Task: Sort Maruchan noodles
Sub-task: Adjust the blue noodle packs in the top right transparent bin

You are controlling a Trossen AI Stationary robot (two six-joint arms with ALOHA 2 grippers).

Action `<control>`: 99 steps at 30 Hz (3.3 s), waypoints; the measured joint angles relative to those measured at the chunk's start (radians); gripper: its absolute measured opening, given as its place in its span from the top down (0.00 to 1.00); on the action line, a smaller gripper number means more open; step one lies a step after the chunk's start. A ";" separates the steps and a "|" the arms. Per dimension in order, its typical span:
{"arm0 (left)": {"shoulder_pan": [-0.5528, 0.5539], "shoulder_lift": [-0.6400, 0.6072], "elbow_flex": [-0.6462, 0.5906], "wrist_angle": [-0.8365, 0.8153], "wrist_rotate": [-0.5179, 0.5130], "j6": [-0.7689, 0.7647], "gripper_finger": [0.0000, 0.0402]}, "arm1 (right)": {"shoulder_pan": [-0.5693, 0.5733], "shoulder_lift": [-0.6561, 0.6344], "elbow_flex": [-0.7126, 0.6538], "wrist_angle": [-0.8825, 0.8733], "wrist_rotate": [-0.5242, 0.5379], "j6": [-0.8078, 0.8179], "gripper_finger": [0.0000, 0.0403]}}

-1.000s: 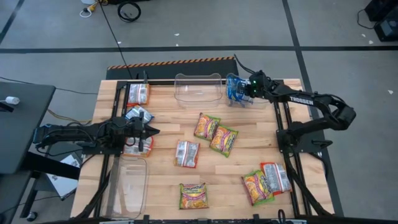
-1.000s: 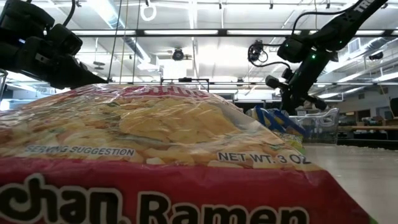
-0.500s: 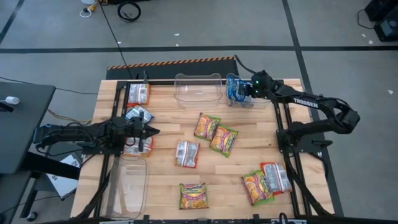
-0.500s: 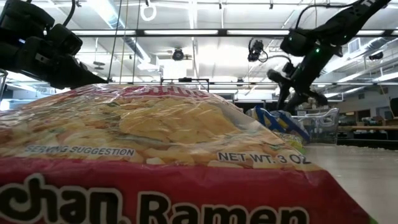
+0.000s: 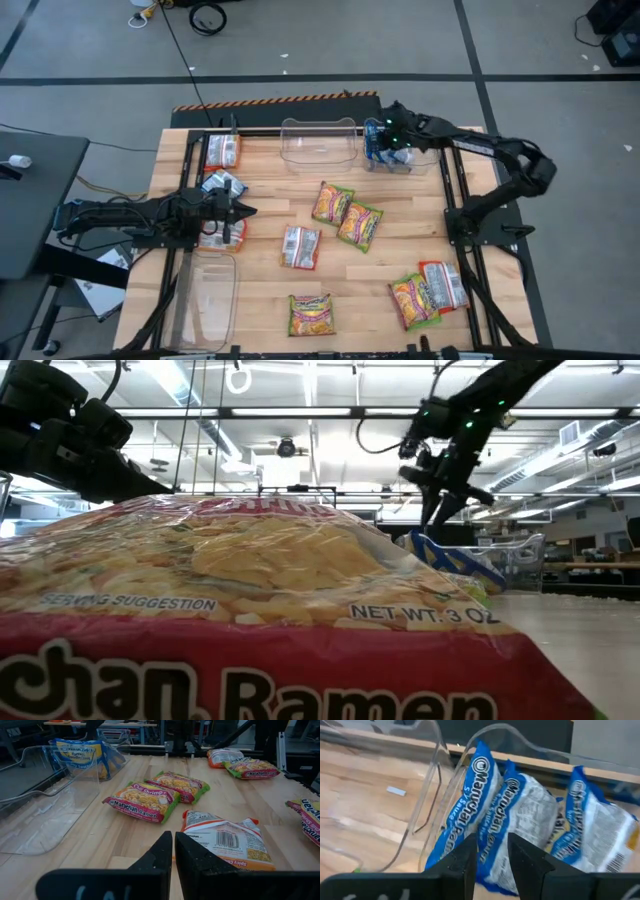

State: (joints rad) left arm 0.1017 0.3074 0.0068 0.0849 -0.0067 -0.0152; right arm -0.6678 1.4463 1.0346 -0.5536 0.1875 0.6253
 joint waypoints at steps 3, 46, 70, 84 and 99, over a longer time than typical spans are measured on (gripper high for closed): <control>0.000 0.000 0.000 0.000 0.000 0.000 0.93 | -0.002 0.076 0.052 -0.017 0.003 -0.001 0.69; 0.000 0.000 0.000 0.000 0.000 0.000 0.93 | -0.142 0.038 0.093 -0.361 0.153 -0.041 0.58; 0.000 0.000 0.000 0.000 0.000 0.000 0.93 | -0.091 0.124 0.080 -0.232 -0.027 -0.004 0.61; 0.000 0.000 0.000 0.000 0.000 0.000 0.93 | -0.059 0.255 0.080 -0.141 0.022 0.056 0.62; 0.000 0.000 0.000 0.000 0.000 0.000 0.93 | -0.107 0.192 0.080 -0.159 -0.037 0.021 0.98</control>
State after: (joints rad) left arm 0.1016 0.3074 0.0070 0.0849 -0.0067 -0.0151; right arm -0.7752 1.6384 1.1145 -0.7122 0.1501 0.6465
